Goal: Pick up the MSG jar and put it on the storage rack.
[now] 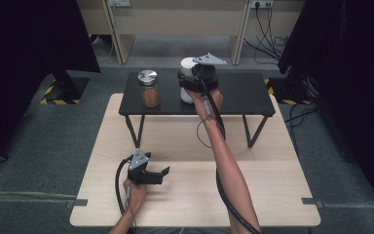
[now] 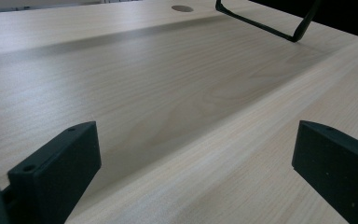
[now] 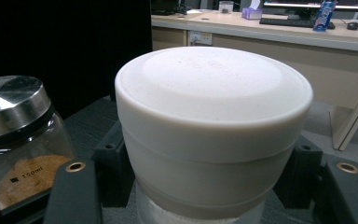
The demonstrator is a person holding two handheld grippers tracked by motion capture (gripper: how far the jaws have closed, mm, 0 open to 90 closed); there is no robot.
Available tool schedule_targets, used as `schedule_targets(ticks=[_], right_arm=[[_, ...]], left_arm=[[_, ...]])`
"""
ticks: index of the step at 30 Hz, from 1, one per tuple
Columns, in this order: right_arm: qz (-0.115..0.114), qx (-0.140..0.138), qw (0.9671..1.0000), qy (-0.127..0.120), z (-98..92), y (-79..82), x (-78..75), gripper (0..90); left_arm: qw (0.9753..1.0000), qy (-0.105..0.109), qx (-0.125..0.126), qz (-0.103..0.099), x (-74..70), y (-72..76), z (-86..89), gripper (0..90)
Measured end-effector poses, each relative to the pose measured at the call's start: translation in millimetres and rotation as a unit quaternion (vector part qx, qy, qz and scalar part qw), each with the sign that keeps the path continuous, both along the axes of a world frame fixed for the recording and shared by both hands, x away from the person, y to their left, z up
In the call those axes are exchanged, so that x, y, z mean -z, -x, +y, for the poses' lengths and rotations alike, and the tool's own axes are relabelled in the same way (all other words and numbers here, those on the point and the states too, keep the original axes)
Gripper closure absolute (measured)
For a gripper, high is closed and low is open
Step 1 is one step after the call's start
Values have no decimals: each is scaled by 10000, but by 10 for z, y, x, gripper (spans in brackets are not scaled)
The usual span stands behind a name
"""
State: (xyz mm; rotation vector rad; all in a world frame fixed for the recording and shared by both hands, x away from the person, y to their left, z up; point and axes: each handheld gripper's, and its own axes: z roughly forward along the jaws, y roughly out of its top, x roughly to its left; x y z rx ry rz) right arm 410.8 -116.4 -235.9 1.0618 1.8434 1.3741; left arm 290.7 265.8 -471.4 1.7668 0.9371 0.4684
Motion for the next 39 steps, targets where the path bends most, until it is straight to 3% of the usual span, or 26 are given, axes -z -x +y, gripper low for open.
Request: schedule_targets(ticks=[5,9,19,27,36,39], right_arm=[[-24,6,10000,36,12,14,8,345],[72,28,10000,23,11,-9,-46,203],[140,-9,9997,180,9,-11,-84,12],[223,-82,9994,266,-51,35,-150,9],[169,-238,9995,103,-213,134,-142,9],[112,-435,9990,60,-293,194,-126,12]], left_arm=[[10000,-13,1,-2,-2,1,-3,3],[10000,-21,4,-2,-3,0,-3,3],[10000,-33,2,-3,-5,0,-6,3],[10000,-28,3,1,-4,-1,-6,3],[10000,-30,4,0,-4,-2,-5,3],[10000,-30,4,8,-6,-3,-6,3]])
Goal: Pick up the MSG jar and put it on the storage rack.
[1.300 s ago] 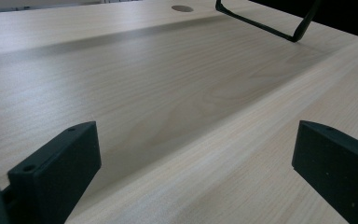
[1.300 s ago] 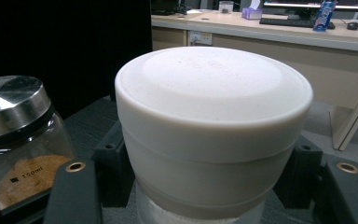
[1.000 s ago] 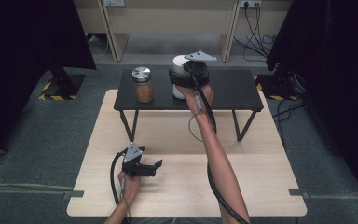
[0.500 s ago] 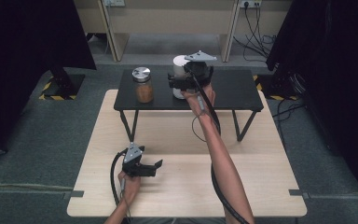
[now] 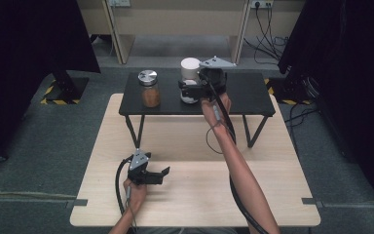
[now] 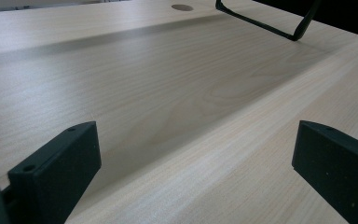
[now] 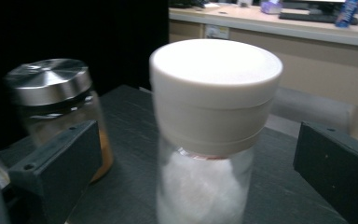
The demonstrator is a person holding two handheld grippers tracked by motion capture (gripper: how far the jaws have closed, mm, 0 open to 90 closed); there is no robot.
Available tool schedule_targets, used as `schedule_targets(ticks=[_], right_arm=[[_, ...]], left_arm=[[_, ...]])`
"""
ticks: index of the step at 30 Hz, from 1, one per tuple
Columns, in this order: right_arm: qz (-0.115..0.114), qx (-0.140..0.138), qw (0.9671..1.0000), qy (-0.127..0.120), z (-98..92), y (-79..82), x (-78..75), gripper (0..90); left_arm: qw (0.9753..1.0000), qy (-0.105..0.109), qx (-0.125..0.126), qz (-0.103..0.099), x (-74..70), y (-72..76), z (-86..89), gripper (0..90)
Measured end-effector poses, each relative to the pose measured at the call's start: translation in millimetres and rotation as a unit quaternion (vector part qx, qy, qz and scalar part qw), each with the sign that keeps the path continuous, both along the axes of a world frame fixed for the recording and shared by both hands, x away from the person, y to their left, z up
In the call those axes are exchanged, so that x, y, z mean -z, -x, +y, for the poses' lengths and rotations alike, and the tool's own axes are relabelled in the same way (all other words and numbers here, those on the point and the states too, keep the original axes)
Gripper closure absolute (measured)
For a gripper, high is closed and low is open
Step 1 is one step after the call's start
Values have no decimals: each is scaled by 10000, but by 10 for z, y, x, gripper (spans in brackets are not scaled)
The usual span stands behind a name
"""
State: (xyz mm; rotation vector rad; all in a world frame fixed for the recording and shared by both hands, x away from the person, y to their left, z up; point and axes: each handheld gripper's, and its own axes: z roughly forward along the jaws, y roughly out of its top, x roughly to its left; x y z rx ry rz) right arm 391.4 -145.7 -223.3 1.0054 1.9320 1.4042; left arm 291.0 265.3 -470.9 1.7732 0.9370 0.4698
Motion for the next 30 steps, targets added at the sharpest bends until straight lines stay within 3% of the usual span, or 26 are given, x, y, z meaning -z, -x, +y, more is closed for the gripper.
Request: schedule_targets(ticks=[10,22,27,30], right_arm=[[-58,-299,9993,-206,-293,227,176,13],[-119,-740,9972,-79,-686,523,547,13],[-38,-859,9963,-75,-759,582,695,13],[-21,-990,9951,-63,-801,671,865,13]], left_arm=[[10000,22,-10,2,4,3,-1,3],[10000,14,-20,0,5,4,-5,3],[10000,13,-16,0,5,3,-6,3],[10000,12,-14,-1,5,3,-6,3]])
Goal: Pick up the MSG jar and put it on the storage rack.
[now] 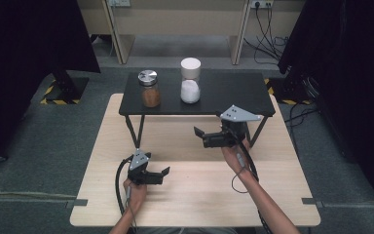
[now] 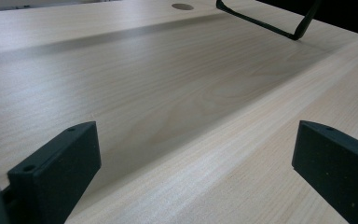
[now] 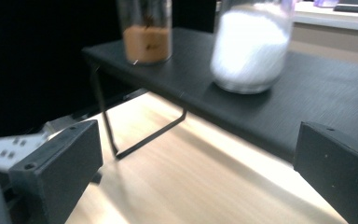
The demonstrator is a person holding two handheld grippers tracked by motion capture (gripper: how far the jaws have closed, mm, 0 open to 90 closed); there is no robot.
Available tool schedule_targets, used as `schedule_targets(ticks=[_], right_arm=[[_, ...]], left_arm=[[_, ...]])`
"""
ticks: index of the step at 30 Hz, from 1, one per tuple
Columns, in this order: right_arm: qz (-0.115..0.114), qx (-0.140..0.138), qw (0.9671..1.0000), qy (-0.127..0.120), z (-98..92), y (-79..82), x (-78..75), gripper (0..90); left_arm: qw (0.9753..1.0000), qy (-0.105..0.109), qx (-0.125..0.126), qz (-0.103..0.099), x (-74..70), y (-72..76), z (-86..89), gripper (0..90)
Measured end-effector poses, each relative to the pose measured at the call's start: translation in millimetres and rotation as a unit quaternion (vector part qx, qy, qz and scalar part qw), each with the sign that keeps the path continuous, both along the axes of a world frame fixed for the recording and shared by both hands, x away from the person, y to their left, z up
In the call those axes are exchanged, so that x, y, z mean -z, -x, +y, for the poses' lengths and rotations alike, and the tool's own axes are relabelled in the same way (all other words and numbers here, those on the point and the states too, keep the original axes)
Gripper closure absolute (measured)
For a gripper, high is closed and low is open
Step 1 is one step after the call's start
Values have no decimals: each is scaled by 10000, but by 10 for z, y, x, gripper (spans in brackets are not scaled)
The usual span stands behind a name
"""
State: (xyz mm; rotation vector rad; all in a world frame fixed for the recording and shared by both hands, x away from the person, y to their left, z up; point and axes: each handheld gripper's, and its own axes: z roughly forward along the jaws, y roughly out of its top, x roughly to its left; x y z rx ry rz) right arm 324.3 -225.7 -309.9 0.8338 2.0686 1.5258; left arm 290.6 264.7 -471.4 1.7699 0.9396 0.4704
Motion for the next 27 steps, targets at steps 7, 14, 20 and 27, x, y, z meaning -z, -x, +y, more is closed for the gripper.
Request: schedule_targets(ticks=[7,14,20,27], right_arm=[[-12,-290,9996,7,-58,116,233,13],[14,-403,9992,36,-83,218,518,13],[29,-389,9992,16,-93,269,741,13],[124,-369,9992,-61,-102,264,938,13]], left_arm=[[10000,-20,8,-2,-4,-1,1,3],[10000,-26,5,0,-5,-1,-2,2],[10000,-27,8,-1,-5,0,-3,2],[10000,-27,4,0,-5,-1,-2,2]])
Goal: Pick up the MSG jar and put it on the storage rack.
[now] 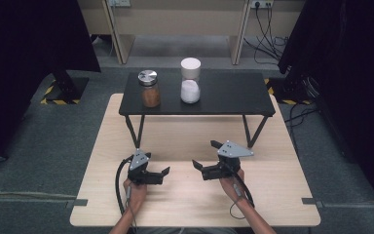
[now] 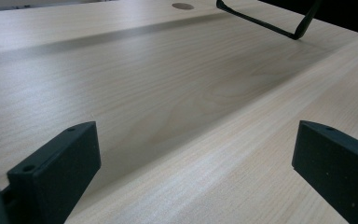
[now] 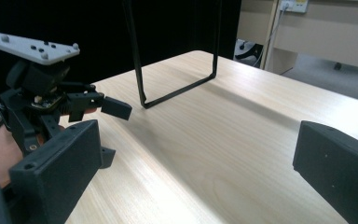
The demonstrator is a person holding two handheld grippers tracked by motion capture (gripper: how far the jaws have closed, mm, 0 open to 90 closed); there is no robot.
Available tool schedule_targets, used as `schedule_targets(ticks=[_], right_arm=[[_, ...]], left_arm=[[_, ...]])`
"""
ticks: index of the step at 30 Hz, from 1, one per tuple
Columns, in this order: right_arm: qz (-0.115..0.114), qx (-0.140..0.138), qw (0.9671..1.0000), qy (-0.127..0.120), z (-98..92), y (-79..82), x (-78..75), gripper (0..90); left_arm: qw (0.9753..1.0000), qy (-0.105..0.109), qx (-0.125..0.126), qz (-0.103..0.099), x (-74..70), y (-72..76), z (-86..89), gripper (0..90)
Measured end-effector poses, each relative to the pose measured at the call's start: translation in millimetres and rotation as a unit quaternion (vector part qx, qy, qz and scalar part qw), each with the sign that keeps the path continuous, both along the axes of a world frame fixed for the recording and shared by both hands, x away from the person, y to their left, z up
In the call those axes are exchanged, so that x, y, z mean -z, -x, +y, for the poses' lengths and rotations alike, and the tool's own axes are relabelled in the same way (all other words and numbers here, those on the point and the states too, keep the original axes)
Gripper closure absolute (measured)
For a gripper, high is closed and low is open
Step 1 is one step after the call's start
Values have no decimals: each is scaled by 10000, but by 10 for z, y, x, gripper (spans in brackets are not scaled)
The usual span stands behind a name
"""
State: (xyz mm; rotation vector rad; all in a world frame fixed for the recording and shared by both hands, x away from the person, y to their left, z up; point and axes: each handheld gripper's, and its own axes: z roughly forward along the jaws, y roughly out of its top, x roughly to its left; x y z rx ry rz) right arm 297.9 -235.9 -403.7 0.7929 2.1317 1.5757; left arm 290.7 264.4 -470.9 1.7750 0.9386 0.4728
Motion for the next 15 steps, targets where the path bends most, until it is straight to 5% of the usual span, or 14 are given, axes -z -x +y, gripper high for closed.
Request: schedule_targets(ticks=[15], right_arm=[[222,105,9994,228,84,-78,373,13]], left_arm=[[10000,2,7,1,-1,0,3,2]])
